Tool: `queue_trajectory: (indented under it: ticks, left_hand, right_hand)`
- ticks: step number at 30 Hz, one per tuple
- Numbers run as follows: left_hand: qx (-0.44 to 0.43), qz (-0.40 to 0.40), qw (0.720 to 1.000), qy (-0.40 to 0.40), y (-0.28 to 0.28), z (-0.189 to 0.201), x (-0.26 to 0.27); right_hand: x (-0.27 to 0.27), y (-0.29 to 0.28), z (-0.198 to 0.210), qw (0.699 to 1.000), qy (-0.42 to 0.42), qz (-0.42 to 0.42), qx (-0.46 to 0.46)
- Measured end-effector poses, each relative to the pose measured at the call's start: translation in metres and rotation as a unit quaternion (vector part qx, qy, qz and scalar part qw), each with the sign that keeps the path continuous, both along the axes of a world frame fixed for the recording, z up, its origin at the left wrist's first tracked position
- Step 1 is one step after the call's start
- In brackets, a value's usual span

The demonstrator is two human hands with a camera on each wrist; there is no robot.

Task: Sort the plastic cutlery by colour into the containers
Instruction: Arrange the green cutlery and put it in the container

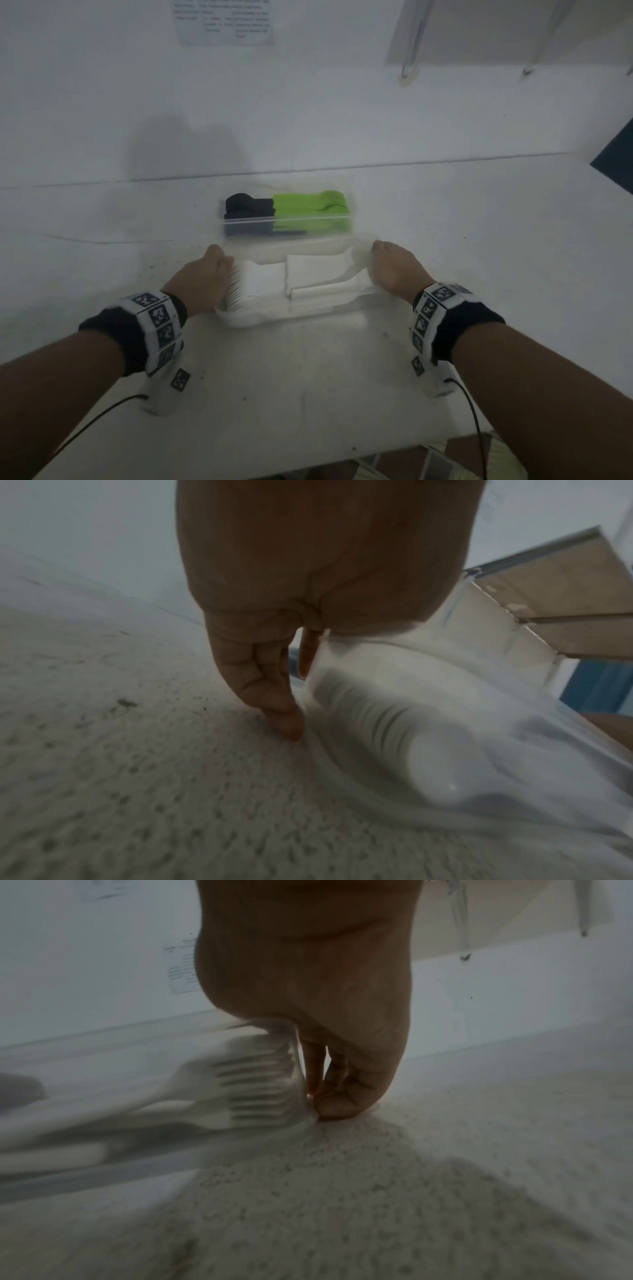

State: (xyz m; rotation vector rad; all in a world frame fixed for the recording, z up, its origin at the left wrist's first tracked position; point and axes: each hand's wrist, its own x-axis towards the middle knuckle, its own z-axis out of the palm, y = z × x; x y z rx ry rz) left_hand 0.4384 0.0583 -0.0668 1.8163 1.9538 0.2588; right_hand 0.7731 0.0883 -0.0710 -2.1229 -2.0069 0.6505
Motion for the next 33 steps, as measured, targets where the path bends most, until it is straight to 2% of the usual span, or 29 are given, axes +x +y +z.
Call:
queue_trajectory:
  ticks: [2, 11, 15, 21, 25, 33]
  left_hand:
    - [0.019, 0.027, 0.999, -0.015, 0.001, 0.0, 0.002]
    - [0.027, 0.041, 0.999, 0.02, 0.002, 0.0, 0.003]
    - [0.036, 0.058, 0.997, 0.021, 0.0, 0.001, -0.014]
    - [0.023, 0.078, 0.996, 0.038, -0.007, -0.006, -0.1]
    - [0.034, 0.118, 0.992, 0.039, -0.023, -0.003, -0.166]
    - [0.024, 0.112, 0.989, 0.092, -0.041, 0.002, -0.304]
  right_hand:
    - [0.001, 0.002, 0.001, 1.0, -0.002, 0.017, 0.0]
    - [-0.003, 0.005, 0.003, 0.989, -0.107, 0.1, 0.022]
    - [-0.019, 0.004, 0.001, 0.984, -0.118, 0.124, 0.039]
    - [-0.091, -0.004, -0.006, 0.968, -0.148, 0.189, 0.073]
    - [-0.16, -0.012, -0.008, 0.956, -0.17, 0.223, 0.09]
    - [-0.301, -0.029, -0.011, 0.943, -0.189, 0.25, 0.108]
